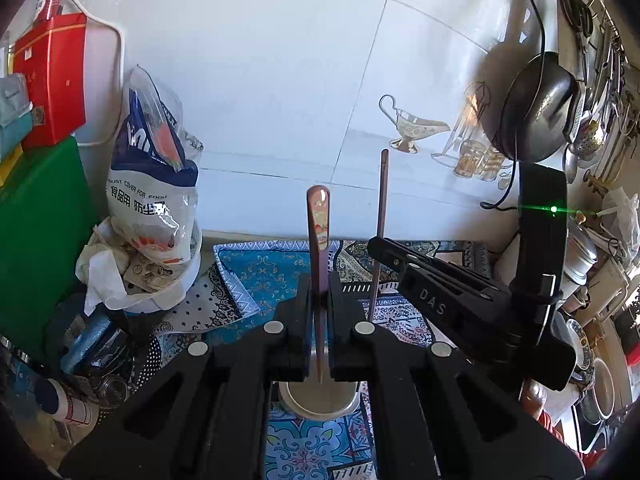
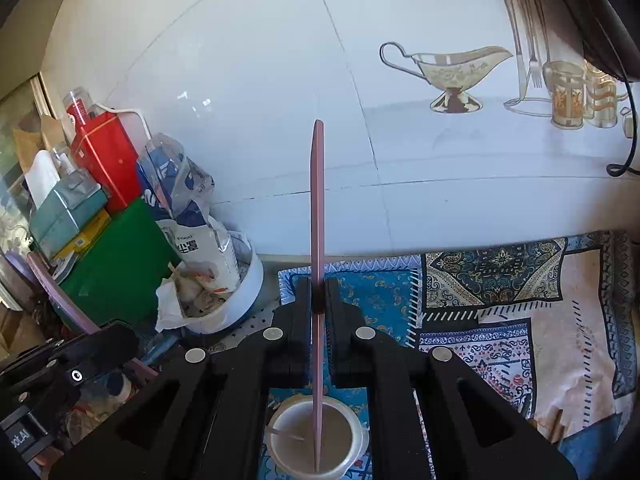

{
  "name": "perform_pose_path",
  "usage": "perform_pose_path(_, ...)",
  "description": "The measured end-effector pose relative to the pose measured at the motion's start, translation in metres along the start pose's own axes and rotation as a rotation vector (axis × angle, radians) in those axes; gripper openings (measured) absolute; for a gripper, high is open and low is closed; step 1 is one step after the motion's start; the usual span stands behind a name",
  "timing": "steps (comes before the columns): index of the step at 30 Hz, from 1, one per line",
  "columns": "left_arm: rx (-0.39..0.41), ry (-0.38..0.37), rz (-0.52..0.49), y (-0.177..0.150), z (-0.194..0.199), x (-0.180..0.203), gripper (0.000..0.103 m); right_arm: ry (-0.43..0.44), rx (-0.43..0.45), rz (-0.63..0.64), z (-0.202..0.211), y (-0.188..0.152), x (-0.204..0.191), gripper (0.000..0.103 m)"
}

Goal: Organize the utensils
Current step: 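Lower the pink chopsticks into the white cup and open both tools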

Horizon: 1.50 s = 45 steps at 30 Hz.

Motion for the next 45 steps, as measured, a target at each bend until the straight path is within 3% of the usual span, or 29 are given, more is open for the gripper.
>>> perform_pose_path(9,-0.109,-0.014,0.032,-0.022,-0.04,-0.016,0.004,-0.047,-0.096,0.012,-0.041,-0.028,0.008,0.006)
perform_pose_path(22,-0.217,0.011,0.06,-0.04,-0.064,-0.02,0.004,-0.056,-0.24,0.033,-0.045,-0.058,0.008,0.006)
perform_pose_path(31,-0.201,0.054,0.047,-0.038,-0.053,-0.011,0.009,-0.022,-0.271,0.053,-0.023,-0.055,0.004,0.007)
perform_pose_path(36,-0.178,0.076,0.038,-0.035,-0.039,0.001,0.011,-0.013,-0.249,0.079,0.002,-0.048,0.002,0.008)
perform_pose_path(45,-0.113,0.075,0.026,-0.029,-0.011,0.04,0.025,-0.028,-0.179,0.105,0.058,-0.038,0.017,0.016)
Point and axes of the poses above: each gripper's, at about its wrist camera, not at the fingertips, and z roughly against the way its jaws point, x to its right, y to its top, the point moved 4 cm from there along -z, roughly the way its jaws point, and after that the axes turned 7 degrees about y, right-handed, at the moved point
